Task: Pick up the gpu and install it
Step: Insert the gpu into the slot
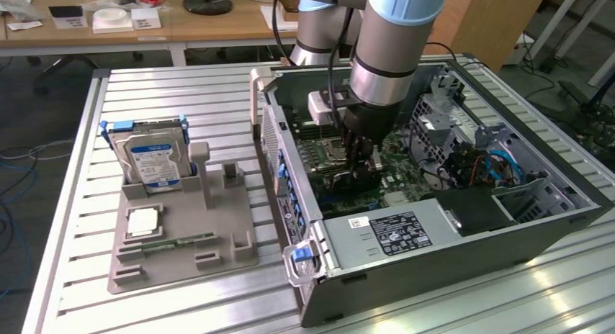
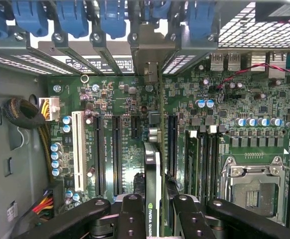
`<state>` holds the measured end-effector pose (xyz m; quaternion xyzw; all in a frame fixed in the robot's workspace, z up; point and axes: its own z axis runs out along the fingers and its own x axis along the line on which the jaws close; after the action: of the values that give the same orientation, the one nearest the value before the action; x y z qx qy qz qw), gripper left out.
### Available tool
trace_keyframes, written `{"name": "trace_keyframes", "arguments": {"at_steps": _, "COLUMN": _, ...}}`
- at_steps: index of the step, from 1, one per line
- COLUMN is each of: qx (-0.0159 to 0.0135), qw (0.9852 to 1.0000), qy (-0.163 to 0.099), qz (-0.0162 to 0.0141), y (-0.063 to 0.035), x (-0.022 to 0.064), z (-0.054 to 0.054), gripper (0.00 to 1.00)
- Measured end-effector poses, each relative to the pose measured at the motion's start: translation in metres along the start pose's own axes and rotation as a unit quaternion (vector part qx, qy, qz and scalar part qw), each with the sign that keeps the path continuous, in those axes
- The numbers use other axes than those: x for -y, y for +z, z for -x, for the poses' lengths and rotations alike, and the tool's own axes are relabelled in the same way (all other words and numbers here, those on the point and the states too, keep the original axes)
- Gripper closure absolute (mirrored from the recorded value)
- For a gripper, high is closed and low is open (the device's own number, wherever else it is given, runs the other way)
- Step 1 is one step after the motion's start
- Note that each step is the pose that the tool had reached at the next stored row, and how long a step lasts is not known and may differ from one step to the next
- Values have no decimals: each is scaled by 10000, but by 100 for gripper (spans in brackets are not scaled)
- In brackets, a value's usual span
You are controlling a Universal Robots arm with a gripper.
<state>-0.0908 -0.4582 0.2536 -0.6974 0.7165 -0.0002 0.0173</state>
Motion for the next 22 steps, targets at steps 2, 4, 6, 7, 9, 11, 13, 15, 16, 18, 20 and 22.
{"name": "trace_keyframes", "arguments": {"at_steps": 2, "qx": 0, "qw": 10000, "qy": -1, "qz": 0, "y": 2, "x": -1, "z": 0, "gripper": 74}}
{"name": "trace_keyframes", "arguments": {"at_steps": 4, "qx": 0, "qw": 10000, "qy": 0, "qz": 0, "y": 3, "x": -2, "z": 0, "gripper": 74}}
{"name": "trace_keyframes", "arguments": {"at_steps": 6, "qx": 3, "qw": 10000, "qy": 1, "qz": -1, "y": 10, "x": -4, "z": -2, "gripper": 74}}
{"name": "trace_keyframes", "arguments": {"at_steps": 7, "qx": 2, "qw": 10000, "qy": 1, "qz": -1, "y": 12, "x": -4, "z": -4, "gripper": 74}}
{"name": "trace_keyframes", "arguments": {"at_steps": 9, "qx": 3, "qw": 10000, "qy": 1, "qz": -1, "y": 15, "x": -4, "z": -4, "gripper": 74}}
{"name": "trace_keyframes", "arguments": {"at_steps": 11, "qx": 2, "qw": 10000, "qy": 0, "qz": -1, "y": 14, "x": -3, "z": -4, "gripper": 74}}
{"name": "trace_keyframes", "arguments": {"at_steps": 13, "qx": 1, "qw": 10000, "qy": 1, "qz": 0, "y": 13, "x": -3, "z": -5, "gripper": 74}}
{"name": "trace_keyframes", "arguments": {"at_steps": 15, "qx": 0, "qw": 10000, "qy": 1, "qz": 0, "y": 15, "x": -3, "z": -5, "gripper": 74}}
{"name": "trace_keyframes", "arguments": {"at_steps": 16, "qx": 0, "qw": 10000, "qy": 0, "qz": 1, "y": 21, "x": -3, "z": -5, "gripper": 74}}
{"name": "trace_keyframes", "arguments": {"at_steps": 18, "qx": -1, "qw": 10000, "qy": -1, "qz": 1, "y": 24, "x": -4, "z": -6, "gripper": 74}}
{"name": "trace_keyframes", "arguments": {"at_steps": 20, "qx": 0, "qw": 10000, "qy": 0, "qz": 0, "y": 25, "x": -4, "z": -5, "gripper": 74}}
{"name": "trace_keyframes", "arguments": {"at_steps": 22, "qx": 0, "qw": 10000, "qy": 1, "qz": 0, "y": 26, "x": -5, "z": -5, "gripper": 74}}
